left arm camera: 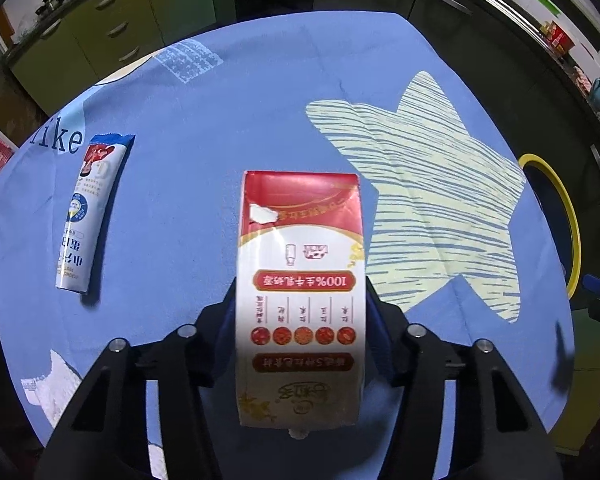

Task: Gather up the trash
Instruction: 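Carry the milk carton over the bin and open the left gripper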

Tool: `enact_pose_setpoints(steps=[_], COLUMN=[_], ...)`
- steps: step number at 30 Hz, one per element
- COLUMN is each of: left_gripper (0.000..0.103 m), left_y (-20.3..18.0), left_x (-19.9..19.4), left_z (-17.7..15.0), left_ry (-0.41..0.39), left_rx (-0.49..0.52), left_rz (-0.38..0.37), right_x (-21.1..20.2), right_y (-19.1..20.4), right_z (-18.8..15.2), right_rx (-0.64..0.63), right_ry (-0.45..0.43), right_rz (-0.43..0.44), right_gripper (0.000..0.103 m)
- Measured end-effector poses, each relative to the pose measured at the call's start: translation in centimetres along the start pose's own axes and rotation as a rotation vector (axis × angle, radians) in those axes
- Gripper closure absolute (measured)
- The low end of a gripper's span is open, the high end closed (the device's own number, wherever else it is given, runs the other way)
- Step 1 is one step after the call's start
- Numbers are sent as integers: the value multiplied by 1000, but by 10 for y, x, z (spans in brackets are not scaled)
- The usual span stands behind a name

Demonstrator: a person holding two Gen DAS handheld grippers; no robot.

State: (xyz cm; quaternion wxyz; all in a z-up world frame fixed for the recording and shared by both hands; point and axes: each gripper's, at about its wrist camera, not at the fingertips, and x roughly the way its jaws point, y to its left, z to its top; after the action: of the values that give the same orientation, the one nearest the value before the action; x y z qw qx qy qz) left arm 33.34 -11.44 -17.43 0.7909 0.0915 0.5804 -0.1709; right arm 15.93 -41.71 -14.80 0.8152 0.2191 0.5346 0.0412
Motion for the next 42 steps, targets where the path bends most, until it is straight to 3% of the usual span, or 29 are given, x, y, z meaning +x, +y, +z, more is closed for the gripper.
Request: enact_pose_setpoints(steps=[8,17,22,28,37,42], left_gripper=[49,50,50,50,50,50], left_y=[-6,-47,-110,-202,-320,-354], left_x=[-4,-47,-74,-78,-29,17], left_z=[-4,-13,-5,16,46,61], left_ry=[-3,-43,-71,-61,-8,24], left_rx=[21,143,274,402,460,436], left_rz=[-17,-87,-163,-242,-328,-295], right_x=[2,-26,-56,-87,-99,-94], right_y=[-2,-14,-36,-72,-109,-121], right_z=[-2,-13,-32,-57,-76,-81], right_rx=[4,22,48,118,186,209], right_ry=[3,-40,-85,-136,-151,-137], right_rz=[5,-25,-84,-108,-100,-84], right_gripper=[19,19,19,19,18,18])
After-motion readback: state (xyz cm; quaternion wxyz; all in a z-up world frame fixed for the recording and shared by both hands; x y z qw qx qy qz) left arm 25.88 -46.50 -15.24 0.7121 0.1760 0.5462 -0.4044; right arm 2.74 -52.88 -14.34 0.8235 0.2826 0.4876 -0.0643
